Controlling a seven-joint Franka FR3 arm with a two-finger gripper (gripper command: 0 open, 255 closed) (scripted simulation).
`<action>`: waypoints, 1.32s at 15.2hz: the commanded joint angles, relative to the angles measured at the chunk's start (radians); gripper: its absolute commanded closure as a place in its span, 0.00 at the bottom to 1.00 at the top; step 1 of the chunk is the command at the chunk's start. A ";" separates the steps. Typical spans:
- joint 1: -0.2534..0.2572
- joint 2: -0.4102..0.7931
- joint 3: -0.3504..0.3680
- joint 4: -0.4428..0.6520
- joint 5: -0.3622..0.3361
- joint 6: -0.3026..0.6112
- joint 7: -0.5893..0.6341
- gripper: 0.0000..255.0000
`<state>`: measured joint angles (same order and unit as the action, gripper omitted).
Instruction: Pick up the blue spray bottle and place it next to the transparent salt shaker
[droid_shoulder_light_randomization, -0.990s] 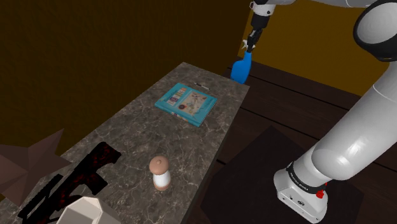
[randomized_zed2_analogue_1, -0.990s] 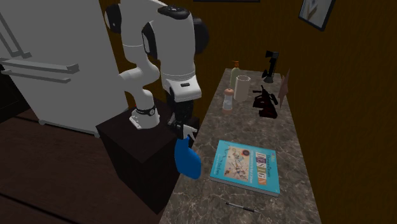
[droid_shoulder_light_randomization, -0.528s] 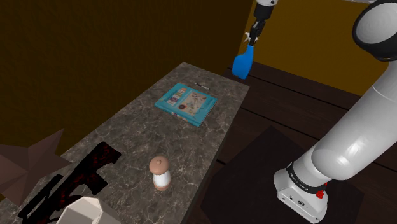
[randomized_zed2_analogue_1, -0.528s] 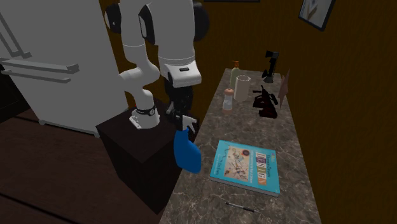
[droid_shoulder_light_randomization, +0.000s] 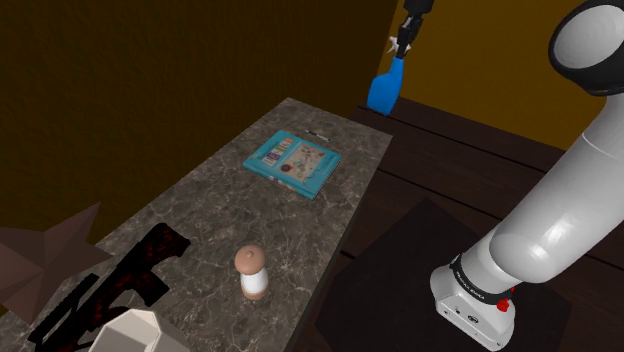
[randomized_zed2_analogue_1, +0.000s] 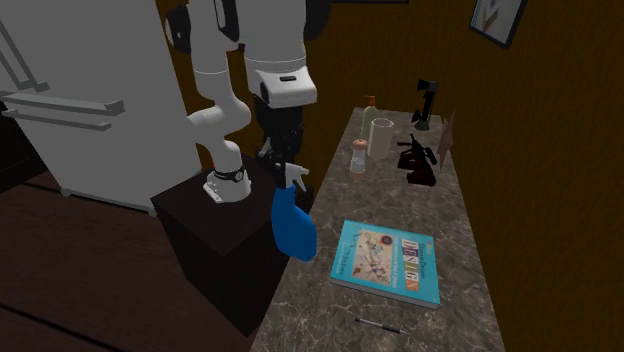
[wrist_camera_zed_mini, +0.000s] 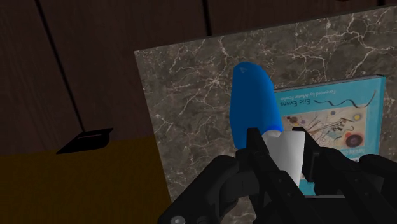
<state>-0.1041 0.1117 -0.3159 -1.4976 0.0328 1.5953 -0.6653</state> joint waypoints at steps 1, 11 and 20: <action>-0.002 0.008 -0.001 0.040 0.002 -0.033 -0.001 1.00; -0.018 0.071 -0.007 0.262 0.024 -0.195 -0.012 1.00; 0.046 -0.009 0.028 0.228 -0.004 -0.237 0.080 1.00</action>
<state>-0.0750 0.1267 -0.2982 -1.2405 0.0370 1.3526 -0.6103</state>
